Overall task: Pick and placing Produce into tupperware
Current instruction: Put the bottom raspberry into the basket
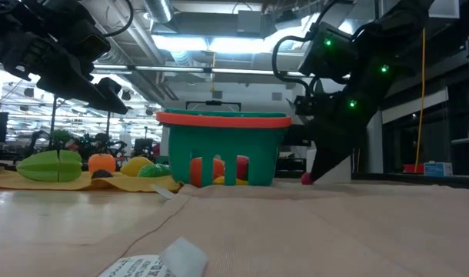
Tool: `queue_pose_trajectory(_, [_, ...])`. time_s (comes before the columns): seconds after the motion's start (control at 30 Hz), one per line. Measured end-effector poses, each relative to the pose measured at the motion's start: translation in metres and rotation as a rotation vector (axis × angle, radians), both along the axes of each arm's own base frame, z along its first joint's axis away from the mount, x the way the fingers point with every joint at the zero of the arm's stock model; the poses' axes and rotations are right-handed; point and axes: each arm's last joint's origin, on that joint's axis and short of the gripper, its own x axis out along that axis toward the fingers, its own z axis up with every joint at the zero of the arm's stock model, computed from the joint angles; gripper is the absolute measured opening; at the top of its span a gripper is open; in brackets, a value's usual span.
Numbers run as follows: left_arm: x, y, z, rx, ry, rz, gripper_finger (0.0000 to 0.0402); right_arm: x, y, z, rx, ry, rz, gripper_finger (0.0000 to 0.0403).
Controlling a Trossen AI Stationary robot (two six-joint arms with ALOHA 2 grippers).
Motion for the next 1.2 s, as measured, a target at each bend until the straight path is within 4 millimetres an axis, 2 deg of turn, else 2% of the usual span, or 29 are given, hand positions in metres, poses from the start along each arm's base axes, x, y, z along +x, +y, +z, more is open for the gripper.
queue_pose_trajectory(0.1, [0.0, 0.0, 0.0, 0.0, 0.0, 0.0, 0.0261, 0.003, -0.001, 0.002, -0.014, -0.038, -0.024, 0.0])
queue_pose_trajectory(0.27, [0.0, 0.0, 0.0, 0.001, 0.0, 0.0, 0.0261, 0.014, 0.0, 0.011, -0.027, -0.157, 0.051, 0.0])
queue_pose_trajectory(0.37, [0.0, 0.0, 0.0, 0.001, 0.0, 0.0, 0.0261, 0.016, -0.008, 0.015, -0.063, -0.177, 0.039, 0.0])
queue_pose_trajectory(0.7, [0.0, 0.0, 0.0, 0.0, 0.001, 0.0, 0.0261, 0.012, -0.046, 0.014, -0.027, -0.174, -0.054, 0.0])
queue_pose_trajectory(0.83, [0.0, 0.0, 0.0, 0.0, 0.0, 0.0, 0.0261, 0.01, -0.049, 0.012, 0.032, -0.147, -0.034, 0.0])
queue_pose_trajectory(1.2, [0.0, 0.0, 0.0, 0.0, 0.0, 0.0, 0.0261, 0.003, -0.049, 0.007, 0.052, -0.075, -0.059, 0.0])
